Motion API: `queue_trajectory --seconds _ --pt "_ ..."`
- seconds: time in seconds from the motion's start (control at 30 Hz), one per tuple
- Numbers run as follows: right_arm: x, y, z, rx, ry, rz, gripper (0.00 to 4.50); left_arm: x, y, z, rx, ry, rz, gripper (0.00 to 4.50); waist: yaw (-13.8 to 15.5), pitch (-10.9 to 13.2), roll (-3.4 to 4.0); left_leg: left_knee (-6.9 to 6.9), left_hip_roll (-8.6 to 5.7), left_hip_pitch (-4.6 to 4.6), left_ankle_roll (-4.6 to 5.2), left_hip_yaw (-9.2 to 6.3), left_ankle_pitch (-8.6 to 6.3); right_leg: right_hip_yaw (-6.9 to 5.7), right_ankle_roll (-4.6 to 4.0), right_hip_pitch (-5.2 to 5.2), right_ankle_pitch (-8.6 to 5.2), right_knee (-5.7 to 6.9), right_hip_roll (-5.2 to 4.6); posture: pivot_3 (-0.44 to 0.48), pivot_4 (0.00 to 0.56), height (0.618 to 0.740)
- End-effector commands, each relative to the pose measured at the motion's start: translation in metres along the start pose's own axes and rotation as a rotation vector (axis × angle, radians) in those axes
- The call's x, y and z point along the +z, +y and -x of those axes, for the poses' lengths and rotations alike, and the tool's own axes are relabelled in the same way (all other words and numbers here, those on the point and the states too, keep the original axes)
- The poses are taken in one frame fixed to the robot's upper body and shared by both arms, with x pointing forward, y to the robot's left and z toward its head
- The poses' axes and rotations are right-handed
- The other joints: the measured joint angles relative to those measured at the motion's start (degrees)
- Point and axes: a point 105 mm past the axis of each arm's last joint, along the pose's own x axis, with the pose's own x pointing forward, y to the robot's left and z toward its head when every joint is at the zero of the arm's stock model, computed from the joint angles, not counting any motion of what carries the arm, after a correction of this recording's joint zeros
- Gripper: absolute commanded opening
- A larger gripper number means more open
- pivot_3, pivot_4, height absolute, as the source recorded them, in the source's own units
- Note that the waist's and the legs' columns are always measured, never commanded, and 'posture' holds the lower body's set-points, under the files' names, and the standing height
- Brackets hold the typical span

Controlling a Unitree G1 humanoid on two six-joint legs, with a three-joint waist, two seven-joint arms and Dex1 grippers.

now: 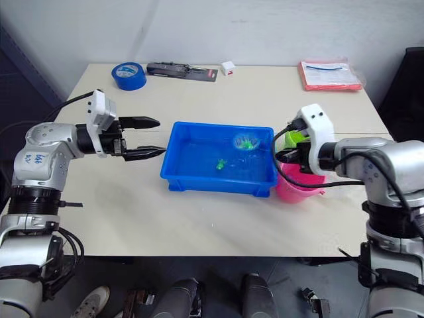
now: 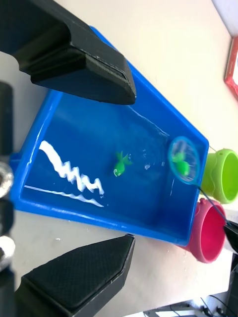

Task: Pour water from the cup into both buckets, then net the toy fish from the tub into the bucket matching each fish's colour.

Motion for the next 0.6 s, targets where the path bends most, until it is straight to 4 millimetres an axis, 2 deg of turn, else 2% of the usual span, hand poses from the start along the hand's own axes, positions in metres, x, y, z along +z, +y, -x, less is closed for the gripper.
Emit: queue_trajectory --seconds 0.03,0.2,0.37,0.53,0.6 --pt "0.019 -0.006 0.029 -0.027 -0.123 0.039 0.8 0.014 0.004 -0.001 -0.009 -0.03 -0.048 4.5 0.01 0.0 0.0 0.0 0.0 0.0 0.0 0.0 0.0 0.0 0.0 0.0 0.0 -0.01 0.0 0.0 0.15 0.737" --pt "0.024 -0.034 0.061 -0.16 -0.182 0.056 0.8 0.021 0.005 -0.009 -0.039 -0.061 -0.057 4.5 0.25 0.0 0.0 0.0 -0.05 -0.02 0.04 0.0 -0.02 0.01 0.0 0.0 0.0 -0.01 -0.03 0.0 0.15 0.737" --pt "0.024 -0.058 0.078 -0.272 -0.238 0.083 0.8 0.022 0.004 -0.014 -0.07 -0.064 -0.06 4.5 0.03 0.0 0.0 0.0 -0.04 0.0 0.07 0.03 -0.03 0.02 0.0 0.03 0.0 -0.03 -0.02 0.0 0.15 0.737" --pt "0.012 -0.064 0.077 -0.327 -0.201 0.184 0.8 0.022 0.005 -0.015 -0.073 -0.063 -0.065 4.5 0.07 0.0 0.0 -0.01 0.0 0.0 0.07 0.08 -0.03 0.03 0.0 0.01 0.0 -0.02 0.0 0.0 0.15 0.737" --pt "0.008 -0.066 0.068 -0.371 -0.168 0.283 0.8 0.022 0.006 -0.017 -0.075 -0.062 -0.065 4.5 0.05 0.0 0.0 0.0 -0.01 0.0 0.07 0.09 -0.03 0.02 0.0 0.02 0.0 -0.02 -0.01 0.0 0.15 0.737"
